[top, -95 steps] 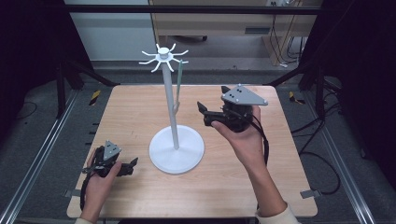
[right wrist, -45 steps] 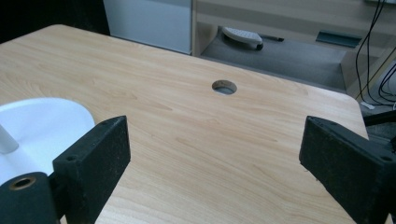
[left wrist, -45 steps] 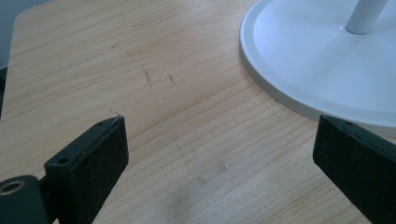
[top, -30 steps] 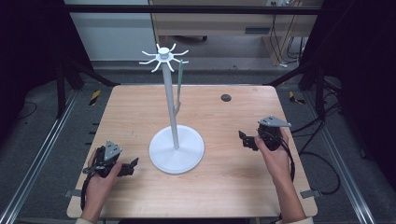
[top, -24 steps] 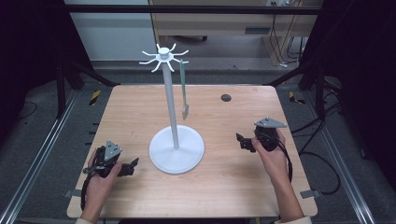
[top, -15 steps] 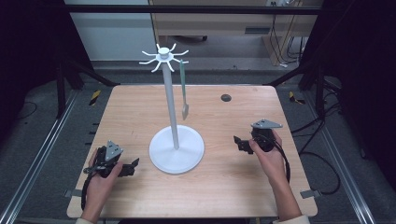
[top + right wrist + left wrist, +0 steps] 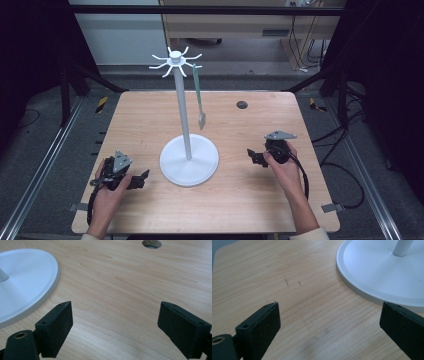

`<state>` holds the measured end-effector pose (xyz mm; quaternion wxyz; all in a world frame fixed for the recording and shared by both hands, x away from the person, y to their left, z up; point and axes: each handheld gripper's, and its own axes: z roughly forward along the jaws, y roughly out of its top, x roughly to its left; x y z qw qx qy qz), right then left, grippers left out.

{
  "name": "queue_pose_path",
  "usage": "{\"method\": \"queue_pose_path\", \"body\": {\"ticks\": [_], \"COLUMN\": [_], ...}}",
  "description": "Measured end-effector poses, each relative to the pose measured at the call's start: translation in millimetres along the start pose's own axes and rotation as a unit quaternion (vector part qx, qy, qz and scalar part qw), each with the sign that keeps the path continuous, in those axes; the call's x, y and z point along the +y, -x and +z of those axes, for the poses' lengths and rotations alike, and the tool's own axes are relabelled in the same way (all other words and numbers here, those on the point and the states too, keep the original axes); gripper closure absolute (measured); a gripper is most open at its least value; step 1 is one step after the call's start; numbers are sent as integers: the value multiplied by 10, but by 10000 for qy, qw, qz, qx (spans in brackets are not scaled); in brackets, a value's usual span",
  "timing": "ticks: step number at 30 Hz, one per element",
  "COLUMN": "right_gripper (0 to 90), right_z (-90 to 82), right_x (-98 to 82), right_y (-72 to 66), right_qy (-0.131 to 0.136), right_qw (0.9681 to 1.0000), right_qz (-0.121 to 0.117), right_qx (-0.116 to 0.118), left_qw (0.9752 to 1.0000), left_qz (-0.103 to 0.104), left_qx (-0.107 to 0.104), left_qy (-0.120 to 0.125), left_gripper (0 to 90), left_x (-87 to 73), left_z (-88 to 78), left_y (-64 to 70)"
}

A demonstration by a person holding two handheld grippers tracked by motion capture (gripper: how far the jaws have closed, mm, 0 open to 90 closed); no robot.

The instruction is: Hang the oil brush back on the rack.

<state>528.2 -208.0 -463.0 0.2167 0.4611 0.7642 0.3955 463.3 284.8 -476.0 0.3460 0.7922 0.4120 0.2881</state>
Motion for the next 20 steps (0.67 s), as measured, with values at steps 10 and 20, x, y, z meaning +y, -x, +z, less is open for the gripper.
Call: {"method": "queue_pose_path", "body": {"ticks": [10, 20], "right_gripper": [135, 129], "right_z": [121, 170], "right_x": [-79, -151], "right_y": [-41, -94], "right_qy": [-196, -308], "right_qw": [9997, 9990], "right_qz": [-67, -86], "right_qx": [155, 324], "left_qw": [10000, 10000], "left_qz": [21, 12], "left_qx": [-9, -10], "left_qy": [-15, 4], "left_gripper": [28, 28], "left_x": [2, 6], "left_z": [4, 8], "left_y": [4, 4]}}
